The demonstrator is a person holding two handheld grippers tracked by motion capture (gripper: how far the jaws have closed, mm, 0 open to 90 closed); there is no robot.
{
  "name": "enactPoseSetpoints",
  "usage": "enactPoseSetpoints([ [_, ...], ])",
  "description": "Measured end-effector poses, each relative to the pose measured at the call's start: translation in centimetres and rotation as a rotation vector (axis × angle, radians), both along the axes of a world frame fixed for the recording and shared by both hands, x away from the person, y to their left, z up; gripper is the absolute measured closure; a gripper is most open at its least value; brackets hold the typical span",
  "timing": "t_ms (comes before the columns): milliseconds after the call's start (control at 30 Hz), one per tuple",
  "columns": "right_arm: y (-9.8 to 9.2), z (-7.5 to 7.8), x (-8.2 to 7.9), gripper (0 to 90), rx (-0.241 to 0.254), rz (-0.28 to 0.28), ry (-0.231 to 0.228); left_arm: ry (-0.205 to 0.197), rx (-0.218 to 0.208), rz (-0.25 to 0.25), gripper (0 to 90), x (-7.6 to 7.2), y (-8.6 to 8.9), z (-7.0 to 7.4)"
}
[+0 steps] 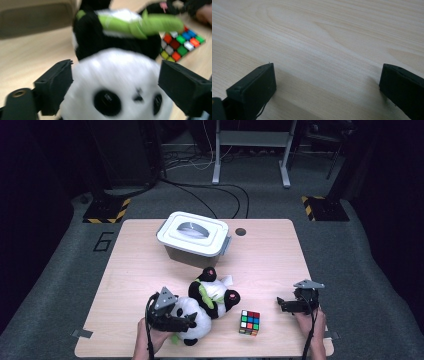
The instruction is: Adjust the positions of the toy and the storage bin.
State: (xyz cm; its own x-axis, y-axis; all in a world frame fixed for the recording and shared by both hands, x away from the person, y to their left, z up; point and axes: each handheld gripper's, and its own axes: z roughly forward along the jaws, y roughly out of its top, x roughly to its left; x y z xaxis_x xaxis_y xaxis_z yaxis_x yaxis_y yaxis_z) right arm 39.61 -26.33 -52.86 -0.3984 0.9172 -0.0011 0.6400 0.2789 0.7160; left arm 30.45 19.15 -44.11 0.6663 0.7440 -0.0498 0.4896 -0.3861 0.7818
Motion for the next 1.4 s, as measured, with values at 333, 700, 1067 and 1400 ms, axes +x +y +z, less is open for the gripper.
enactPoseSetpoints([
  [333,0.0,0.0,0.0,0.1,0.002,-0.004,0.002,-0.115,-0.011,-0.011,47.8,-2.4,0.1,-2.9],
  [700,0.0,0.0,0.0,0.1,0.000,-0.006,0.000,-0.054,-0.049,-0.155,60.5,-0.1,3.0,-1.7],
  [1067,0.0,0.0,0.0,0.1,0.001,-0.010,0.000,0.013,-0.004,-0.175,49.6,1.8,6.6,-0.6],
  [1400,0.0,0.0,0.0,0.1,0.001,-0.012,0.000,-0.063,-0.199,-0.017,25.9,1.0,2.2,3.0],
])
